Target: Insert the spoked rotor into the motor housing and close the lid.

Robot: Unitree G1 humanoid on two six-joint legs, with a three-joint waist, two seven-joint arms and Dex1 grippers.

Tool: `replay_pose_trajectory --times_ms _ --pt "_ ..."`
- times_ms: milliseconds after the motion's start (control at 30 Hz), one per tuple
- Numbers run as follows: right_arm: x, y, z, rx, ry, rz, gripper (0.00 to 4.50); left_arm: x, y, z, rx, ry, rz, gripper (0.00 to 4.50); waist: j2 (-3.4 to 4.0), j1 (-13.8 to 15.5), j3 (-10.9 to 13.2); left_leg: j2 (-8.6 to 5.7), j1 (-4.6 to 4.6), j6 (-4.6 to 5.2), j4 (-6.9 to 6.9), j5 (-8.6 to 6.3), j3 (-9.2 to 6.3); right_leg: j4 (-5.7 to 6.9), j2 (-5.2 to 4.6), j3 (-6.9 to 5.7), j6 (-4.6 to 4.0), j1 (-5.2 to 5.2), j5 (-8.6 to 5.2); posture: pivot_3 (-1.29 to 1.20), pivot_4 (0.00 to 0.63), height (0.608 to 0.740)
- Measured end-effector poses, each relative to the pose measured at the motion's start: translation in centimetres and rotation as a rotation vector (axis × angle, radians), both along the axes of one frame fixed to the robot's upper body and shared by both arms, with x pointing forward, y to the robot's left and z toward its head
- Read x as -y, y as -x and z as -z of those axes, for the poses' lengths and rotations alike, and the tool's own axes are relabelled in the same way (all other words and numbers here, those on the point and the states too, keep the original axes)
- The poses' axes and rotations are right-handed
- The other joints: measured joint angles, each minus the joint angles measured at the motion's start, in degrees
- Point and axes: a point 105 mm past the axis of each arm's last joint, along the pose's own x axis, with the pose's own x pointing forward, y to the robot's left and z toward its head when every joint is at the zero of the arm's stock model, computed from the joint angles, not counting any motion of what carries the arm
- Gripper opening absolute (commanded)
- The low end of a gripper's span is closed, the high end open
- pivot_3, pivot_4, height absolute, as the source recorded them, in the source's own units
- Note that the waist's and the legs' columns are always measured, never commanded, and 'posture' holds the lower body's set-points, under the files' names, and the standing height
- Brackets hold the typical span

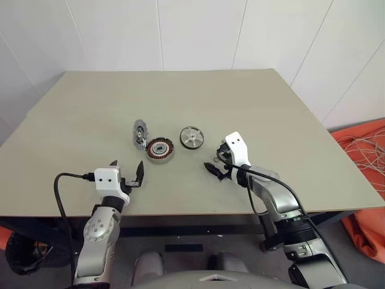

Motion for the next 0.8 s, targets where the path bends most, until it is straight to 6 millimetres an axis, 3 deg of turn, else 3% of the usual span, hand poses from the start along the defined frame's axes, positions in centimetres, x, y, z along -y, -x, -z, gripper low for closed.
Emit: replay_pose_trajectory --times_ms 267,300,600,800 --pt "0.1 -0.1 -0.1 0.006 0.006 0.002 0.73 0.0 0.0 -0.1 0.002 -0.002 0.002 4.50 0.00 0.0 0.0 0.00 -0.06 0.00 -0.04 0.00 0.00 -0.01 0.01 0.00 -0.01 -0.05 0.00 0.00 0.000 0.740" --pt "0.1 -0.1 -0.1 0.006 0.006 0.001 0.56 0.0 -0.1 -0.1 0.002 -0.003 0.002 4.50 0.00 0.0 0.0 0.00 -0.06 0.00 -0.04 0.00 0.01 -0.01 0.01 0.00 -0.01 -0.05 0.00 0.00 0.000 0.740" --pt "0.0 0.1 -0.6 0.022 0.022 -0.039 0.57 0.0 -0.1 0.1 -0.002 -0.002 0.002 4.50 0.01 0.0 0.0 0.00 -0.05 0.00 -0.04 0.00 0.01 -0.01 0.00 0.00 -0.01 -0.06 -0.01 0.00 0.000 0.740" --pt "-2.8 0.8 -3.1 0.105 0.002 -0.183 0.57 0.0 -0.1 0.1 -0.005 -0.001 0.002 4.50 0.01 0.0 0.0 0.01 -0.06 0.00 -0.05 0.00 0.01 -0.01 0.02 0.00 -0.01 -0.08 -0.01 0.00 0.000 0.740"
